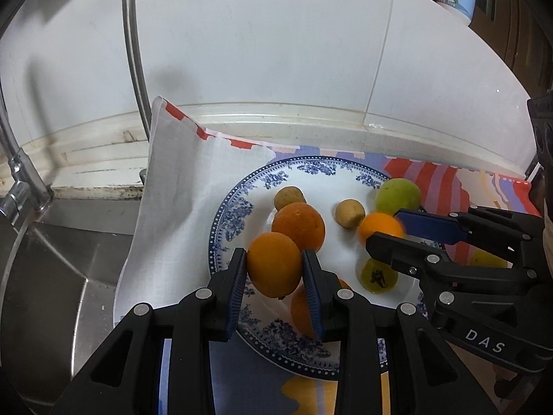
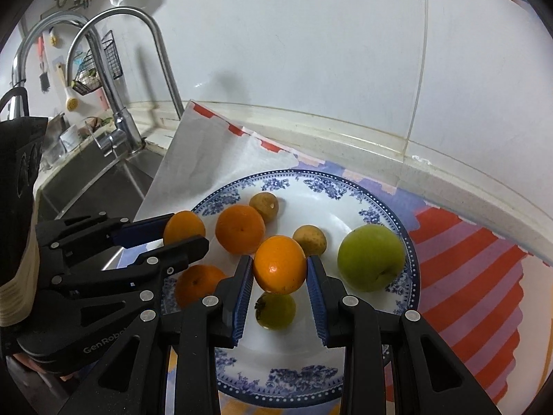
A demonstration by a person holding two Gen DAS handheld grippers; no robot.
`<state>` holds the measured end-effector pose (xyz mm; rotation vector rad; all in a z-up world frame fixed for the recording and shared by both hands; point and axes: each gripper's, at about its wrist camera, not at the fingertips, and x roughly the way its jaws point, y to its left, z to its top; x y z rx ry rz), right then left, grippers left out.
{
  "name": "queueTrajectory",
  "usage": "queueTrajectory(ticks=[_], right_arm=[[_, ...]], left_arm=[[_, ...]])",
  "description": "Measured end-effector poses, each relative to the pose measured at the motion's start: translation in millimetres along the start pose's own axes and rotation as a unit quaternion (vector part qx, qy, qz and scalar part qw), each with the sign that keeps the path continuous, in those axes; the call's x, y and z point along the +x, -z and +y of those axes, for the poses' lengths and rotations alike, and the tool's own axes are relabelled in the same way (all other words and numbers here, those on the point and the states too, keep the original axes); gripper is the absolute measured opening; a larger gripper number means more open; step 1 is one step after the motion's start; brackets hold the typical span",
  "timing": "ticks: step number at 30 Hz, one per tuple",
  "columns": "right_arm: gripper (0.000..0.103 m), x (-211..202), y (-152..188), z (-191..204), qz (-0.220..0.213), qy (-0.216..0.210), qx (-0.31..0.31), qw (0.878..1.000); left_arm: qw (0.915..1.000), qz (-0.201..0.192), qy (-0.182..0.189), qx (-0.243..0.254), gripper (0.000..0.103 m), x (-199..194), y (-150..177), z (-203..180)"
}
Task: Organize fruits
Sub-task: 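Lower the oranges onto the plate and open both grippers, then withdraw both grippers from the plate toward the remaining fruit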
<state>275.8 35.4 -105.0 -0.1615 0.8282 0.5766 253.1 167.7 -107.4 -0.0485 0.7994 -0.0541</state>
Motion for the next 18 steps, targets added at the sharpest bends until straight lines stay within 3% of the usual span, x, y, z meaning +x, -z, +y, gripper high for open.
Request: queueTrajectory(ticks=[5,8,18], right_arm=[[0.039,-0.5,-0.2,-3.8,0.001,0.007,0.006,1.0],[0.039,-5.6,0.8,-4.9,-0.004,0.012,0.006,1.0],[0.039,-43.5,5.9,-3.2,-0.041,0.018,0.008,0.999]], left_arm=[[1.0,-0.001,-0.002,0.004,0.034,1.5,0.2,-2.6],[0.9999,-0.008,-0.006,0.01,0.047,-4.0,0.3,-5.3],[0.9986,-0.05,-0.018,0.003,0.053,-49.3,4.0,-19.8]])
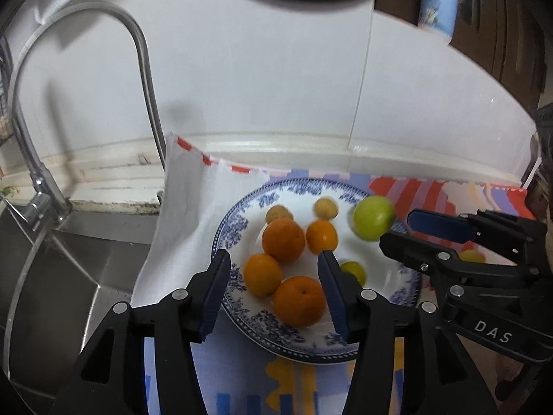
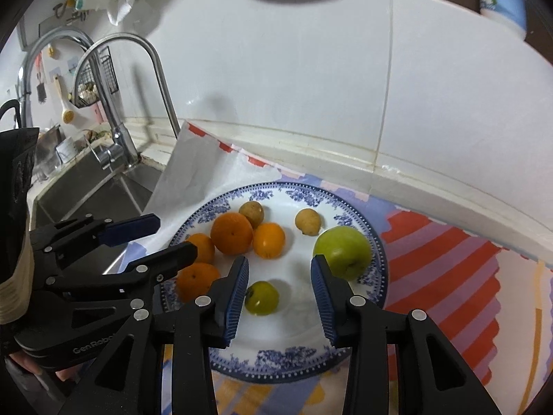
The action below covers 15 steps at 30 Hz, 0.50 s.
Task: Organize fruits
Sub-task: 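Withdraw both grippers from the plate toward the remaining fruit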
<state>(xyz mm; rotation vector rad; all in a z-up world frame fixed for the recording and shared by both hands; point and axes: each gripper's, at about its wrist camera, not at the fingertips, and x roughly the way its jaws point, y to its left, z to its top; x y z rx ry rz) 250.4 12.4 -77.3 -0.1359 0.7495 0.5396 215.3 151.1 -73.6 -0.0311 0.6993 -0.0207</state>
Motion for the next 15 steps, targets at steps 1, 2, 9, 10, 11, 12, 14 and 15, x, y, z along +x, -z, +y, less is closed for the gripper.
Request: queueTrajectory(ticks=[1,2,9,10,11,12,14,15], right_arm=[[0.039,-5.0,-0.1,0.1,-0.004,0.0,0.001,1.0],[0.039,-8.8,0.1,0.0,-0.007,0.0,0.002,1.0],[0.05,-47.4,7.5,-5.4,-0.038,0.013,0.018,0.999],[0.052,-53.7,9.5,-7.1,-0.042,0.016,0.021,0.999],[0.054,-58.8,11.0,-8.3,-0.044,0.019,0.023,0.999],[0.054,-64.5,13.1,-9.5,-0.048,0.02,0.025,0.998],[0.055,-76.4,17.8,-12.1,-0.055,0.025,0.027,0.998],[0.055,-81.0,19.8,-13.1,-0.057,0.028,0.028,0.998]], left_arm=[[1.0,-0.004,-0.002,0.0,0.056,-5.2,-0.4,-1.7],[1.0,-0.008,-0.003,0.0,0.058,-9.6,-1.1,-2.7],[0.999,-0.041,-0.018,0.002,0.066,-47.1,-1.2,-18.8],[0.9988,-0.044,-0.019,0.004,0.067,-50.6,-0.9,-21.5],[0.9986,-0.048,-0.02,0.006,0.068,-55.4,-0.5,-24.1],[0.9984,-0.053,-0.02,0.008,0.069,-61.2,-0.2,-28.1],[0.9979,-0.061,-0.02,0.009,0.071,-69.7,0.6,-34.0],[0.9977,-0.064,-0.019,0.008,0.071,-73.9,0.9,-37.2]])
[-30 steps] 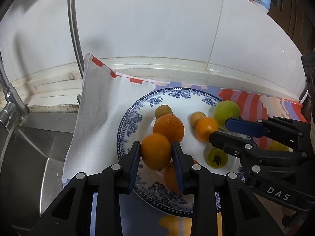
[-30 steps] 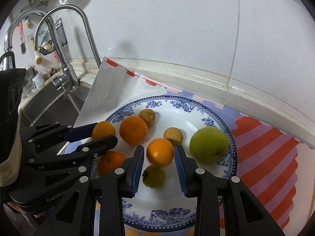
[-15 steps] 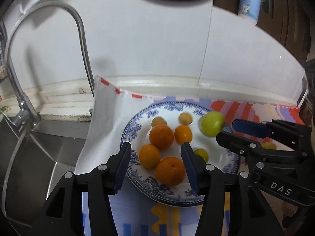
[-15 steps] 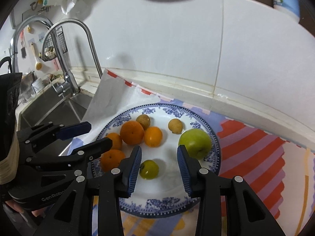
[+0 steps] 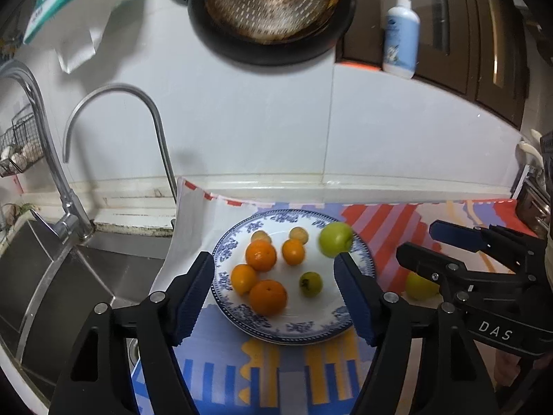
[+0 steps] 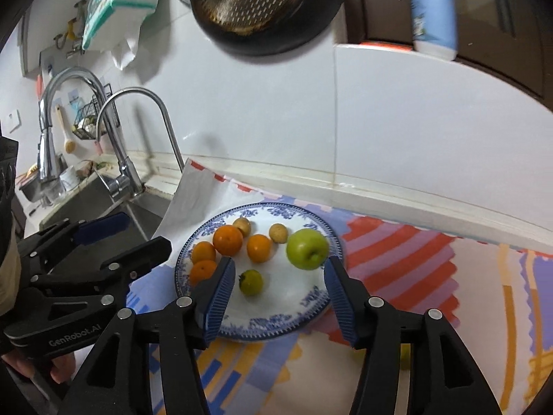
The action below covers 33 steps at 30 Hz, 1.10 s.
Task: Organize fruits
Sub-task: 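Withdraw both grippers from the plate toward the remaining fruit, then grasp the large green apple with the left gripper while the right gripper grasps a green lime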
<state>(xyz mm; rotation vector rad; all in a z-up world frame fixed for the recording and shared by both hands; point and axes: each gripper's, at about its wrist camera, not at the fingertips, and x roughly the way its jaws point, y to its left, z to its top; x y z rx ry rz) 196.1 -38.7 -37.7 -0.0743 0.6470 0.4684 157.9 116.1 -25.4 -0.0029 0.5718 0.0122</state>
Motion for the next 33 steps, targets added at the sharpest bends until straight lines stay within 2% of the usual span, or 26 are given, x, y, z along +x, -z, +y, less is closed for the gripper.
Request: queueTrajectory(ticks=[9,12,17,26,33], right_arm=[[0.061,-48.7,16.9,-19.1,-0.025,0.028,0.014,0.999],[0.067,-63.6,23.6,-26.5,-0.034,0.041,0.022,0.998],[0.067,-79.0,35.0,-35.8,-0.039,0.059,0.018,0.997],[0.067,-97.7,53.3,-61.6,-0.029,0.083,0.024,0.996],[0.067,-93.9,63.7,-81.6,-0.006,0.093,0.001,0.996]], left_arm=[[0.9996,-0.023,0.011,0.015,0.077,-31.7,6.4,-33.0],[0.9992,-0.029,0.015,0.022,0.078,-38.6,10.6,-44.0],[0.9981,-0.041,0.021,0.041,0.08,-48.8,18.0,-63.4],[0.995,-0.054,0.038,0.075,0.086,-50.1,27.4,-97.9],[0.9877,-0.054,0.052,0.137,0.087,-33.3,34.3,-125.9]])
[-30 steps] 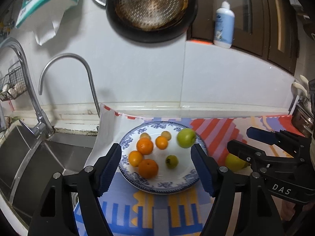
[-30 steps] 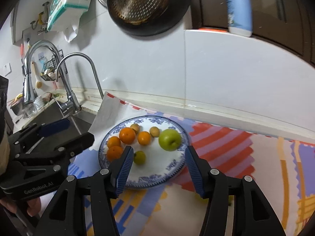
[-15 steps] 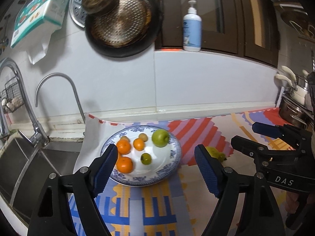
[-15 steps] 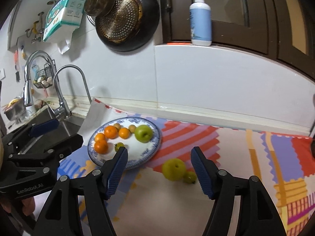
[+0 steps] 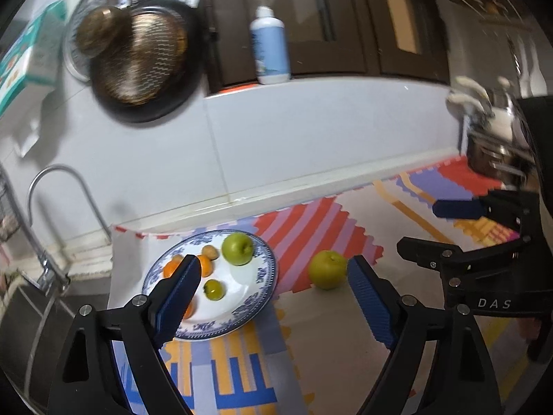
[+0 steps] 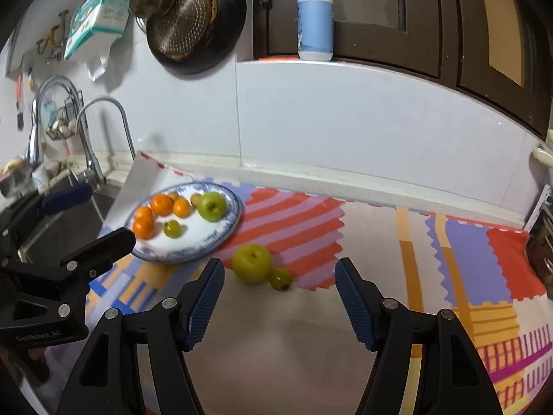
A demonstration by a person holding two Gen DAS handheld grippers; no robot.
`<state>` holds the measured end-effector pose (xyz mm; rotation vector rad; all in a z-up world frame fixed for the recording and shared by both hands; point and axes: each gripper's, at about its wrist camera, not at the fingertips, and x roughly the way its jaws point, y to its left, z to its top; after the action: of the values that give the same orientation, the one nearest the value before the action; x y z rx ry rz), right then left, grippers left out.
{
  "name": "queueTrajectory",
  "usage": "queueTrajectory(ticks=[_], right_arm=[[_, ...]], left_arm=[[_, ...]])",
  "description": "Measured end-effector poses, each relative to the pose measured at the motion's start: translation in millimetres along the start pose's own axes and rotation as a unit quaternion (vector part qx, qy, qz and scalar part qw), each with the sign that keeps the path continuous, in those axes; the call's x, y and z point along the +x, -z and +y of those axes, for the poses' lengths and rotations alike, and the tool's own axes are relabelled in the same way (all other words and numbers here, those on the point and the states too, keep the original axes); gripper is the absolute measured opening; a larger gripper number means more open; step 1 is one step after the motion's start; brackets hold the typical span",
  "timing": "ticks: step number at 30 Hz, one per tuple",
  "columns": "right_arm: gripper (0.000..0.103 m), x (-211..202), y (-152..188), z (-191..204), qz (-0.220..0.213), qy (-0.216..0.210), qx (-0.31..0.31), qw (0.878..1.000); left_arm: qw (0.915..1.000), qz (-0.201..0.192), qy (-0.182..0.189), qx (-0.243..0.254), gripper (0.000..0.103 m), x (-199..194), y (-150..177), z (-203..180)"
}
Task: Organize fruits
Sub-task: 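Grasp the large green apple with the left gripper while the right gripper grasps a green lime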
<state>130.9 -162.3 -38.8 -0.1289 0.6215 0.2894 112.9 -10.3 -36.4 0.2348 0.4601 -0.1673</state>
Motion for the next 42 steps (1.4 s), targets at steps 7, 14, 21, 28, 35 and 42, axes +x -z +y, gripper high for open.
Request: queueTrajectory(ticks=[7,14,21,28,35,42], right_arm=[[0.067,19.5,9.8,-3.9,0.021,-0.008,-0.044,0.999],[0.067,49.6,18.7,-0.9,0.045,-0.03,-0.1,0.993],[0.061,78.6,21.1,-2.0,0.06,-0.056,-0.115,0.99],[0.051,107.6,22.0,-7.6,0.085,-0.083,-0.107,0.987],[0.045,122.3,21.0,-10.9,0.095,-0.099,-0.105,0.985],[0.035,131.3,21.2,-13.7,0.107,-0.118,-0.093,0.983]], left_arm=[[0.9971,0.023,0.024,0.068,0.087,31.3,6.4,-16.7],[0.9908,0.049,0.049,0.116,0.087,64.2,13.9,-18.4],[0.9837,0.059,0.081,0.149,0.086,89.9,18.5,-23.6],[0.978,0.077,0.119,0.153,0.077,114.4,20.3,-25.2],[0.9738,0.093,0.157,0.136,0.072,132.2,20.3,-25.6],[0.9715,0.1,0.176,0.123,0.065,141.8,16.6,-27.3]])
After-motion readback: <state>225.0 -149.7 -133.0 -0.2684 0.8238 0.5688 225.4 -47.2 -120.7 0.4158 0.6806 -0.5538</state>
